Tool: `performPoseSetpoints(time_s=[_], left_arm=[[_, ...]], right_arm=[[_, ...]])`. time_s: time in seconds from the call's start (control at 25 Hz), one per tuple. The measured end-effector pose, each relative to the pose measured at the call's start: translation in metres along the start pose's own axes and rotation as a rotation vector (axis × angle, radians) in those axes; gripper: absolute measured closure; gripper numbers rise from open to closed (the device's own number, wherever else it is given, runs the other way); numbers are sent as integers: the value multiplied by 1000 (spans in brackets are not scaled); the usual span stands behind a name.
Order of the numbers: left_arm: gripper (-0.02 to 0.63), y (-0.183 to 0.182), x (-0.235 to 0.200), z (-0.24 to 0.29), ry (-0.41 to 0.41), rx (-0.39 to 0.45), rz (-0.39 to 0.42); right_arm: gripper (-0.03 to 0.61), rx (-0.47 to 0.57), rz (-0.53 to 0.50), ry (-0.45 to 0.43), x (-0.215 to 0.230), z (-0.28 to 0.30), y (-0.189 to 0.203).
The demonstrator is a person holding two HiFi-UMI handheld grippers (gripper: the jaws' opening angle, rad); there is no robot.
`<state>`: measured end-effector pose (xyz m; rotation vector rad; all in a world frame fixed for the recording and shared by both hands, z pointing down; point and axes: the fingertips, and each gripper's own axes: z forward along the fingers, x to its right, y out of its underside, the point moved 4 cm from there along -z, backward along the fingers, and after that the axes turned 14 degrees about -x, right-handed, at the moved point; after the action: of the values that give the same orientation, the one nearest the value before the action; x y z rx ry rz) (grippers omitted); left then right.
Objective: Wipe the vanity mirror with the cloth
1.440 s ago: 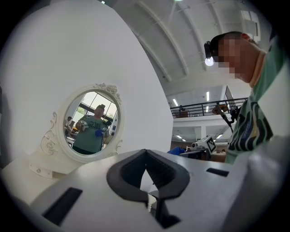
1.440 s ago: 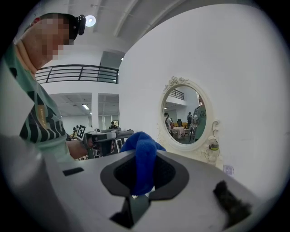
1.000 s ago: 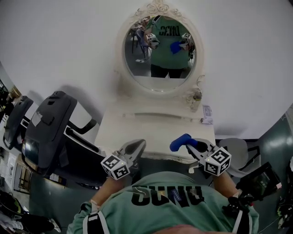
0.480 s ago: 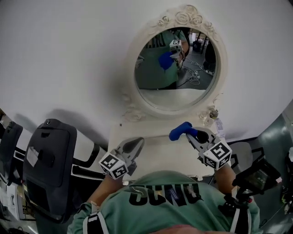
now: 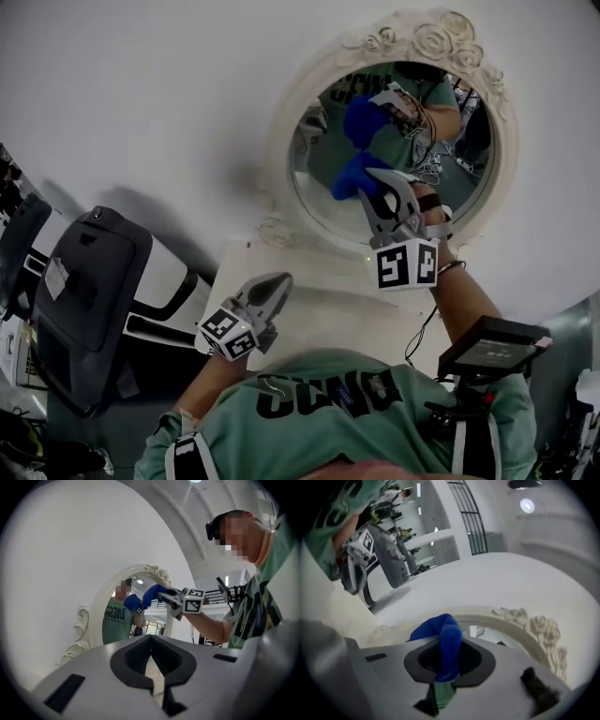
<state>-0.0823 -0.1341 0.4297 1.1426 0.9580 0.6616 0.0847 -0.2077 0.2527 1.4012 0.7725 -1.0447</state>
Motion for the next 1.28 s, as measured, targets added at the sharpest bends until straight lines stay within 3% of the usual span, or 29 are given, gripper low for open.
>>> performPoseSetpoints(time_s=[0.12, 0.24, 0.44, 0.56, 0.76, 0.92, 1.28], left_arm=[[604, 3, -4, -3, -70, 2, -8], [604, 5, -14, -16, -126, 4, -10], [604, 7, -43, -33, -155, 19, -45], [604, 13, -64, -36, -159, 13, -73], [604, 24, -72, -31, -139, 1, -101], [604, 37, -79, -36, -148, -18, -136], [604, 85, -93, -62, -188, -71, -236]], right_arm=[[528, 34, -158, 147, 19, 51, -30], [528, 19, -257, 233, 19, 98, -49], [528, 16, -329, 400, 15, 120, -59], [528, 15, -351, 443, 5, 127, -61], [529, 27, -408, 379, -43, 137, -54], [529, 33, -395, 337, -85, 145, -42], [531, -10, -449, 131, -209, 150, 12]])
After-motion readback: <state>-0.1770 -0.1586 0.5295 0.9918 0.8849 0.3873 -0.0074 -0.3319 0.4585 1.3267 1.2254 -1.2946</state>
